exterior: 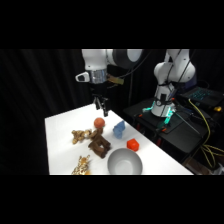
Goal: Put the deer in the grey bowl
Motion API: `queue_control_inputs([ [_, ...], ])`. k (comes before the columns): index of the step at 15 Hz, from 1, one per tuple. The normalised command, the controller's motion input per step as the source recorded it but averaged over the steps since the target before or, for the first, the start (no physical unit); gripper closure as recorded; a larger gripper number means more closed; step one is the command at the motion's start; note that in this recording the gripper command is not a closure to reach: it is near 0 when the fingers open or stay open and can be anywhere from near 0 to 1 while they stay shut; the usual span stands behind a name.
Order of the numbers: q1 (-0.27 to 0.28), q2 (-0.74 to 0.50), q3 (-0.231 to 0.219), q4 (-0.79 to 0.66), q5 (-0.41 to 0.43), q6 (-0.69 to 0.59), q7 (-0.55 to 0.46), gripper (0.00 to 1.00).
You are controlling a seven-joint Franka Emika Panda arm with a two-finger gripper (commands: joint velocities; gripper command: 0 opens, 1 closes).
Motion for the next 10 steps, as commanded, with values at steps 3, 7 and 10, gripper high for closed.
queue_control_inputs([
  [3,-0.020,0.06,0.005,0.06,-0.021,0.07,0.02,0.00],
  [7,-0.047,0.36,-0.030,0.23,-0.060,0.36,0.01,0.00],
  [10,-0.050,0.61,-0.020,0.33,0.048,0.35,0.02,0.00],
])
